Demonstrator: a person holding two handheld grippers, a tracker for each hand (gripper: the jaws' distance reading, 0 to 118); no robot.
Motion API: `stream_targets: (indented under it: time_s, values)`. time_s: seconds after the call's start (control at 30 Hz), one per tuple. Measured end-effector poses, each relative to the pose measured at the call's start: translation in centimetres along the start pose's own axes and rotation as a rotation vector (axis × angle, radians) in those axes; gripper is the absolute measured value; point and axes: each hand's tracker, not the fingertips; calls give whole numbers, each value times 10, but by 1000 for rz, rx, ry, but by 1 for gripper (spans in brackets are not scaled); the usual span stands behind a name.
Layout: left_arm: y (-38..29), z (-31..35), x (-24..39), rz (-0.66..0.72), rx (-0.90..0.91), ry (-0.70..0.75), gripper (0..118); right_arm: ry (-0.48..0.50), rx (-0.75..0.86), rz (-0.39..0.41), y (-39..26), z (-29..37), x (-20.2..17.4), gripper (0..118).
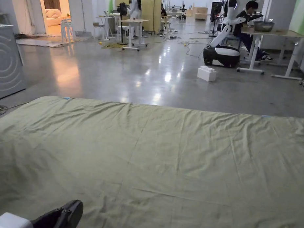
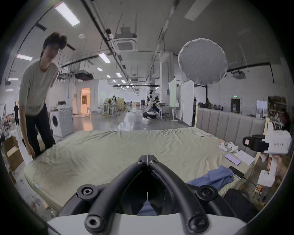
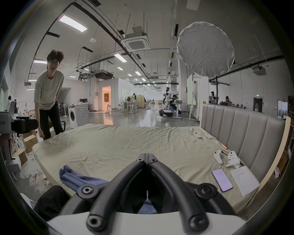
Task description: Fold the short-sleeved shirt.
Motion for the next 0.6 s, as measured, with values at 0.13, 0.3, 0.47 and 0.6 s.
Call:
stream_targets:
  time_s: [0.13, 0.3, 0.47, 0.6]
  values:
    - [-12, -8, -27, 95, -66, 38, 0, 5, -50, -16, -9, -3, 1, 0]
    - [-64, -49, -102, 511, -224, -144, 57, 33, -139, -56, -23, -12, 2, 0]
    - [-142, -110, -151, 770, -430, -208, 99, 27, -201, -25, -30, -17, -3, 0]
    - [-189, -152, -167, 789, -562, -153, 99, 20, -238, -50, -35, -13, -2, 0]
